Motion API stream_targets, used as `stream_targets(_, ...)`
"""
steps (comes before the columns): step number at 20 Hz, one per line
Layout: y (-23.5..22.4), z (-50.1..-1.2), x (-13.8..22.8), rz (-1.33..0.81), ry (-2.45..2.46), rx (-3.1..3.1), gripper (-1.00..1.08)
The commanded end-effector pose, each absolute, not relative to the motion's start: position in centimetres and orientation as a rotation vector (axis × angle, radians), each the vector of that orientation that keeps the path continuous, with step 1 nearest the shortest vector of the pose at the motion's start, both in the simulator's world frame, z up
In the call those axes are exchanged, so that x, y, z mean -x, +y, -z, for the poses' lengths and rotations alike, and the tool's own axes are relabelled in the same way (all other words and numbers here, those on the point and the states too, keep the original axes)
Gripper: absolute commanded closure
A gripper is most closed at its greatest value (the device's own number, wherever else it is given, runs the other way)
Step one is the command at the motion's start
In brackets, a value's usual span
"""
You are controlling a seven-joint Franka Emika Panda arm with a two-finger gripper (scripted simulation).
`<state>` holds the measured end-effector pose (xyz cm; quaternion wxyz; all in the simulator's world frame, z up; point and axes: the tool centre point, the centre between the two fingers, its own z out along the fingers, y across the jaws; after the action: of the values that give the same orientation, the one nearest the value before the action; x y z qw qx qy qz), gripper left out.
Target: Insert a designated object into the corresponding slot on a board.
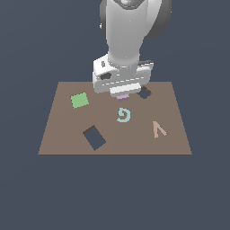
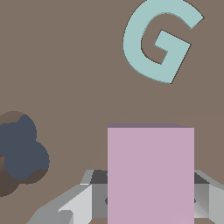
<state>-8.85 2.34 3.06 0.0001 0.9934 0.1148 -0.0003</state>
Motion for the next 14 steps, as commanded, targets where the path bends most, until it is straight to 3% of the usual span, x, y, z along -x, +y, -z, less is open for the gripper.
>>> stream_targets(1,2.7,-3.1,8.6,0.000,0.303,-3.127,1.08)
stream_targets(14,5.1,-3.2,5.9,-0.001,-0.236,-3.133,1.08)
